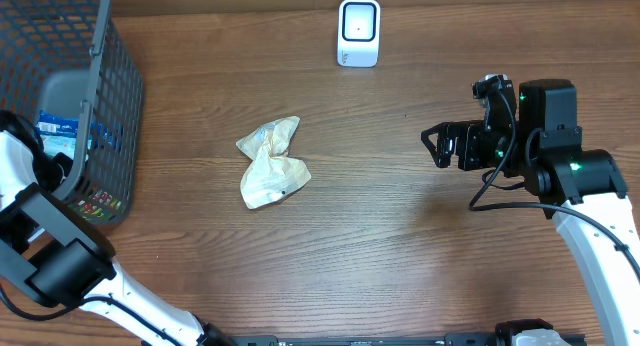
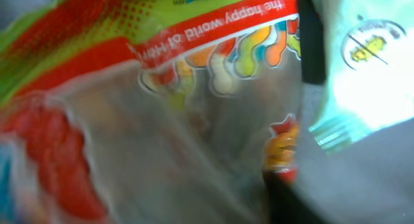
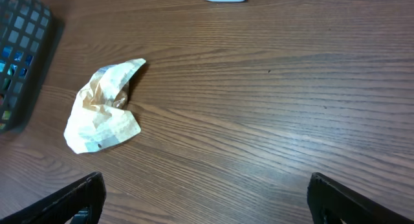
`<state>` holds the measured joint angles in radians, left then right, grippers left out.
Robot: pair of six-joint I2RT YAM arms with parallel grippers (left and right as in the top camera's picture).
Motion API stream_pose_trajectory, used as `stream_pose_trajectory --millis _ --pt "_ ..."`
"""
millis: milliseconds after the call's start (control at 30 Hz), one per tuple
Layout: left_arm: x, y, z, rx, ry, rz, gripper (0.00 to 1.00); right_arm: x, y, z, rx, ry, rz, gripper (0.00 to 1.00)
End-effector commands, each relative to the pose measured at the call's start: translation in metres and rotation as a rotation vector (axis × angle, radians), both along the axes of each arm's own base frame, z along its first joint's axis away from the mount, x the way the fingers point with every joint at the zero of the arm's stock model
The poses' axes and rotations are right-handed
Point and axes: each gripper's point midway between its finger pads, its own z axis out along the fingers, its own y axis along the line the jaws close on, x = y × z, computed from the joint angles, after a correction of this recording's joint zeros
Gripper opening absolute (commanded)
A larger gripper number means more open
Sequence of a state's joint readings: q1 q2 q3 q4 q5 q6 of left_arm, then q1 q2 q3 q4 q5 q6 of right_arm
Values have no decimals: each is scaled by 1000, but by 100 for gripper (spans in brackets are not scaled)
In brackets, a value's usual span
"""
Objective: Scan the item barcode
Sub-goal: 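Reach into the basket and grasp the colorful gummy candy bag, then place the gummy candy bag on the table beside the pastry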
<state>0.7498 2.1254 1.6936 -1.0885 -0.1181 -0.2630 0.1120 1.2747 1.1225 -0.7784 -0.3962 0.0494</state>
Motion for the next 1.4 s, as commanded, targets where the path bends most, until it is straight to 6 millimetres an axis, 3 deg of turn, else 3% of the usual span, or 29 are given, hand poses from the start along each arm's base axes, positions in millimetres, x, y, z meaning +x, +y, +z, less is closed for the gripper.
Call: stream_pose_trajectory --millis 0,133,233,333,567,733,767,900,1000,1100,1167,1367 --pt "-16 -13 -22 -48 64 7 4 3 4 12 12 -31 10 100" --pt "-7 -16 -14 -69 27 3 4 3 4 12 12 -32 10 100" --pt "11 -17 10 -76 -31 -12 4 3 4 12 13 -31 10 100" --pt "38 -13 74 -4 -130 -49 4 3 4 12 13 -31 10 100" --pt "64 -25 210 198 -367 -119 4 3 4 12 13 -30 10 100" --pt "61 -59 295 323 -544 -184 4 3 4 12 13 -30 10 100" --pt "59 -76 317 350 -589 -225 4 3 4 12 13 -30 10 100" --pt "59 -139 351 345 -681 -409 4 3 4 12 13 -30 10 100" --pt "58 -200 354 270 -699 -602 4 3 4 12 13 -30 10 100" --pt "56 -251 338 180 -639 -761 4 2 4 12 12 -27 10 100" --pt "54 -294 310 83 -549 -888 4 1 4 11 11 -20 10 100" --pt "55 -366 222 -86 -307 -1084 4 1 4 10 11 -19 10 100"
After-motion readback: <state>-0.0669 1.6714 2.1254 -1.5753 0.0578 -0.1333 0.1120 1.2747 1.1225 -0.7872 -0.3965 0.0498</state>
